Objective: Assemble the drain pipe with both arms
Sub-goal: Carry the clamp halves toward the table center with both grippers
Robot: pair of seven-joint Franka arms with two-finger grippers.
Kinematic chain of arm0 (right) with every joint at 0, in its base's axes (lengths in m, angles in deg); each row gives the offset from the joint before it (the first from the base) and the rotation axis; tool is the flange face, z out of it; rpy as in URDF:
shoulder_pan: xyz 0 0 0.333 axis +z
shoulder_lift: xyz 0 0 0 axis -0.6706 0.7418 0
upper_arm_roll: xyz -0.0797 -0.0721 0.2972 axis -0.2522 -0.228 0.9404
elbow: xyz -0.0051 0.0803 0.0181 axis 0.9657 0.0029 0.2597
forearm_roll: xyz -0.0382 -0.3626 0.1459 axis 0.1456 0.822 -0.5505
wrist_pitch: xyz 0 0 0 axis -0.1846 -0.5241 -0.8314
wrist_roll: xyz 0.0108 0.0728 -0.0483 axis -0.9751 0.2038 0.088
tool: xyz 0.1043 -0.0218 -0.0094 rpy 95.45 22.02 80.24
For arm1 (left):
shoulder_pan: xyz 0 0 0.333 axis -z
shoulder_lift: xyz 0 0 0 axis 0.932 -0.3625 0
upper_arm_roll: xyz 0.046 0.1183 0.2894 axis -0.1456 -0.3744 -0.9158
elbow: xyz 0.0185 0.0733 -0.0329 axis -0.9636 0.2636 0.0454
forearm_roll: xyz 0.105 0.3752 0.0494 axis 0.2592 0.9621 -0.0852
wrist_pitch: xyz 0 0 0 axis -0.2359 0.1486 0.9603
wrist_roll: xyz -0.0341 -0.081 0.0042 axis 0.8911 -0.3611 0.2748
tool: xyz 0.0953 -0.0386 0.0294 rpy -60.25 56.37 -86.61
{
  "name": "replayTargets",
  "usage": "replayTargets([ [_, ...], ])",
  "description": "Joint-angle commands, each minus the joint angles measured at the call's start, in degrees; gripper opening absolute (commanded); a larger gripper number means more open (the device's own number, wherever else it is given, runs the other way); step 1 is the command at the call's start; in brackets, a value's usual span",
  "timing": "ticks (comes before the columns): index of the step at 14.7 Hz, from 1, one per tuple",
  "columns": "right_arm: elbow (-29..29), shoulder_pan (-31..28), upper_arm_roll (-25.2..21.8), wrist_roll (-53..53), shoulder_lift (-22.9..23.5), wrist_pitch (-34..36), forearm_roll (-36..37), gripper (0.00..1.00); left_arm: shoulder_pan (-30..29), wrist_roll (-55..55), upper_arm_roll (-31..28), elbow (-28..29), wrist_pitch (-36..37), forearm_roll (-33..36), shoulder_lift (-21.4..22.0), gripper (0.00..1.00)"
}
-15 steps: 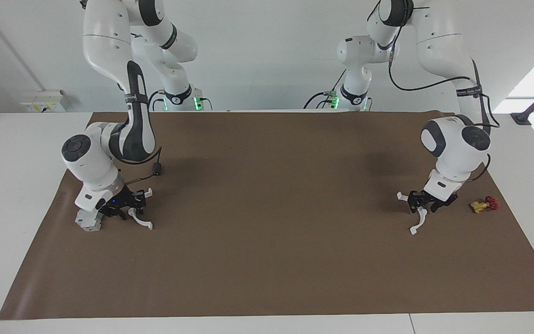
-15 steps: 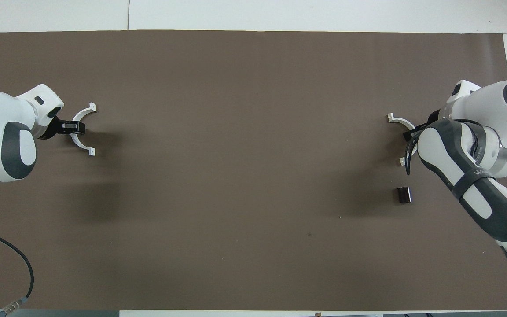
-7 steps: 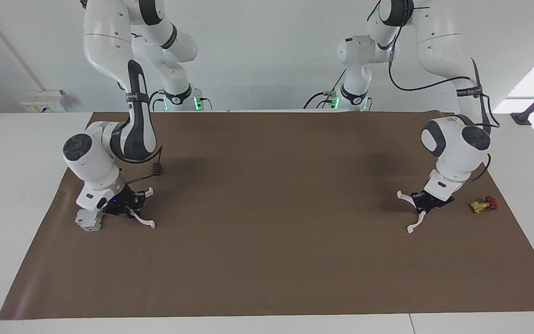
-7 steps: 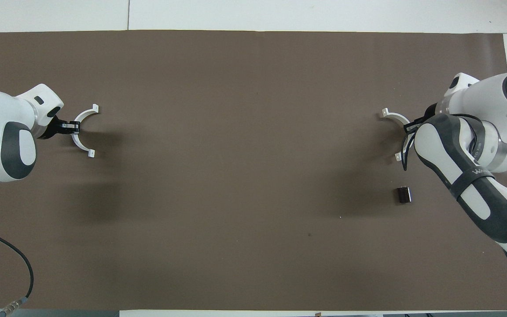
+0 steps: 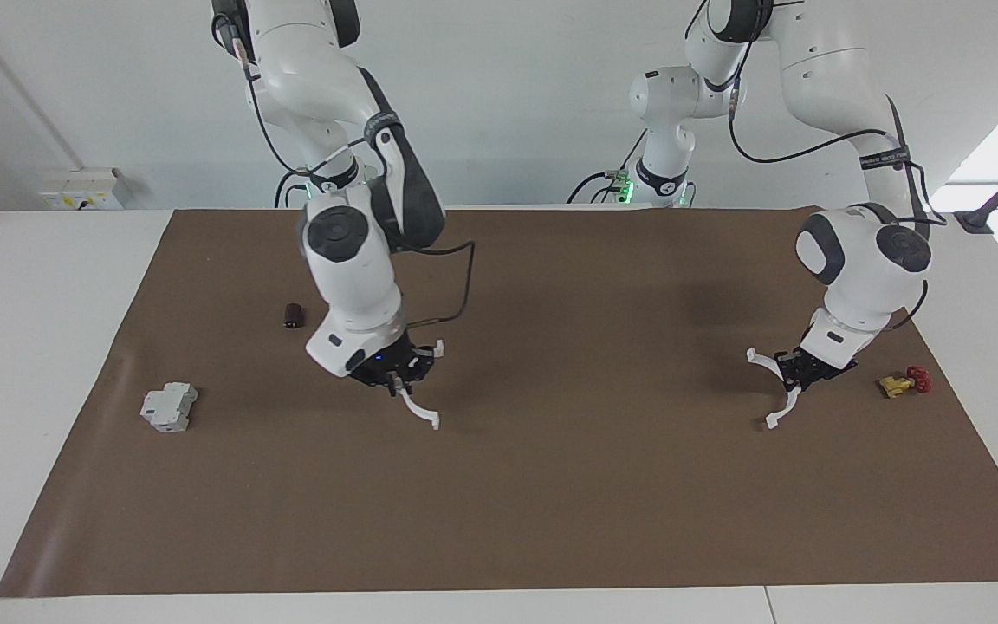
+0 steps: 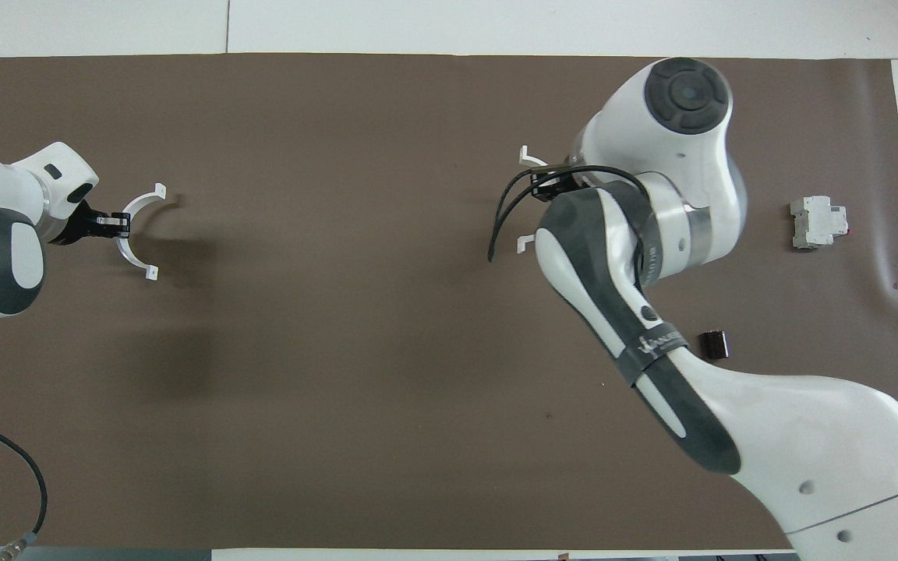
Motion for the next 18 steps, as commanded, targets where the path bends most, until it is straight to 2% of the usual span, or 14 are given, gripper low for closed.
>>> replayTargets([
  [1,3.83,2.8,-0.12,-6.62,4.88,-3.12,0.87,0.14,0.52,0.18,-0.24,-0.89,5.8,0.19,3.23,0.0],
  [5,-1.08,4.04,-0.04,-6.38,5.06,-8.05,3.16,0.14,0.88,-0.16,-0.24,-0.89,8.96,0.19,6.31,0.0],
  [8,-3.03,4.31,-0.04,-4.45,4.79,-9.03,3.16,0.18,2.63,-0.78,-0.16,-1.86,8.88,1.5,6.14,0.0],
  [9,-3.9,4.22,-0.04,-2.61,4.62,-9.46,3.07,0.23,2.98,-2.18,-0.07,-2.47,8.71,3.08,5.97,0.0],
  [12,-6.37,4.22,-0.04,2.31,3.74,-10.08,2.98,0.28,7.02,-6.3,-0.07,-4.58,8.53,3.71,5.35,0.0],
  [14,-6.81,4.22,-0.04,2.59,3.74,-11.3,2.81,0.35,10.79,-11.74,-0.07,-7.38,8.88,3.62,3.34,0.0],
  [15,-7.77,4.31,0.05,2.42,3.65,-12.79,2.46,0.45,13.33,-14.55,-0.07,-8.35,8.88,3.62,2.29,0.0],
  [16,-8.13,4.31,-0.03,2.42,3.56,-13.5,2.37,0.73,15.79,-17.63,-0.07,-9.15,8.62,3.62,1.49,0.0],
  [17,-6.91,4.31,0.05,2.24,3.56,-12.38,2.28,0.91,17.3,-19.92,-0.07,-9.94,8.79,3.62,0.79,0.0],
  [18,-4.72,3.87,0.05,2.07,3.48,-10.45,2.19,1.0,19.05,-21.94,-0.07,-11.25,8.97,3.62,-0.26,0.0],
])
